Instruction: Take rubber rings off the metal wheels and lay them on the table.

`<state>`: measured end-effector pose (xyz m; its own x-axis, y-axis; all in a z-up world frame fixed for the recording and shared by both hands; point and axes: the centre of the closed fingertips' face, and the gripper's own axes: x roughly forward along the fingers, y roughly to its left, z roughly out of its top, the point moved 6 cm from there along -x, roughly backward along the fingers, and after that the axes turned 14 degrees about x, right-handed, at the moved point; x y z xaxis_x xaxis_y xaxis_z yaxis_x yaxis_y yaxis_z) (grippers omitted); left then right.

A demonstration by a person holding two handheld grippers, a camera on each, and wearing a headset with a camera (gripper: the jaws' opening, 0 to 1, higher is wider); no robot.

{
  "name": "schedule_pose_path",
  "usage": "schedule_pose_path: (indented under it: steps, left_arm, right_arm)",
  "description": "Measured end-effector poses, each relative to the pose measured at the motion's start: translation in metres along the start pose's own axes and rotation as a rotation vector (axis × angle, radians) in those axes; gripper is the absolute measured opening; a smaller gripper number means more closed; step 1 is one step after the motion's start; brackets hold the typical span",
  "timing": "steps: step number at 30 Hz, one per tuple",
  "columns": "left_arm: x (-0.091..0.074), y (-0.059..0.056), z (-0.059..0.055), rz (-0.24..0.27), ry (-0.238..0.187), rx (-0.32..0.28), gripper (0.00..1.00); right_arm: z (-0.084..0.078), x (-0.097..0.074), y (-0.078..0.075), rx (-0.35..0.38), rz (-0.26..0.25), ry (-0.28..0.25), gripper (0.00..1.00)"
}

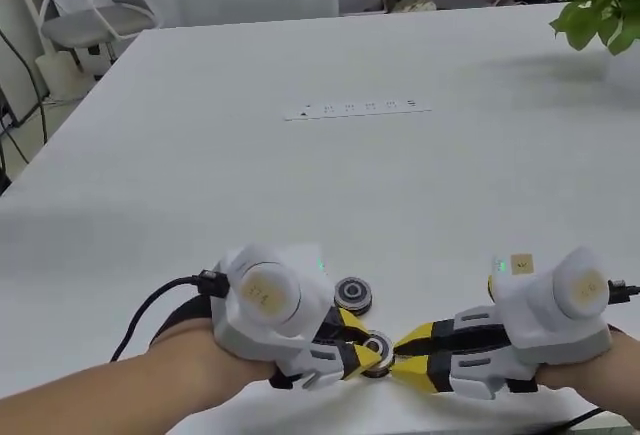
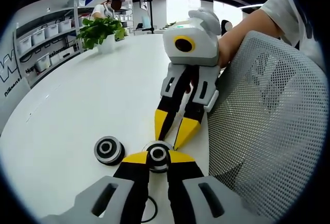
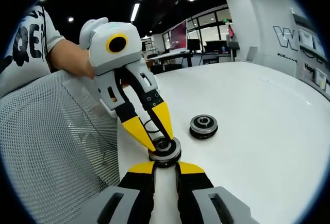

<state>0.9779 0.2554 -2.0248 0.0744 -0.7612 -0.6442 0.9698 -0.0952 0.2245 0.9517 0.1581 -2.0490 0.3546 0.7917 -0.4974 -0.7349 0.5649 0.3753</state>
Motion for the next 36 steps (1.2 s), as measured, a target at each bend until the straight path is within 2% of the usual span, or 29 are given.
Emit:
schedule_pose_path:
  steps: [3, 7, 14, 25, 29, 36]
  left_arm:
    - [-0.0001, -0.0001, 0.0000, 0.001, 0.000, -0.001, 0.07]
    - [0.0000, 0.0000, 0.0001, 0.002, 0.000, -0.001, 0.07]
    - [0.0001, 0.0000, 0.0001, 0.002, 0.000, -0.002, 0.07]
    - [0.0001, 0.0000, 0.0002, 0.000, 0.000, -0.002, 0.07]
    - [0.0001, 0.0001, 0.0001, 0.000, 0.000, -0.001, 0.07]
    - [0.0002, -0.0002, 0.0003, 0.002, 0.004, -0.001, 0.07]
  right_arm:
    - [0.0021, 0.0005, -0.0011, -0.007, -0.004, -0.011, 0.18]
    - [0.0023, 0.0033, 0.0010, -0.032, 0.012, 0.007, 0.17]
    - [0.0028, 0.0040, -0.0005, -0.061, 0.009, 0.023, 0.17]
    - [0.0008, 0.0020, -0.0005, -0.089, -0.013, 0.038, 0.11]
    - [-0.0003, 0.0002, -0.0022, -0.085, -0.021, 0.044, 0.01]
    - [-0.0002, 0.0006, -0.0022, -0.065, -0.022, 0.044, 0.01]
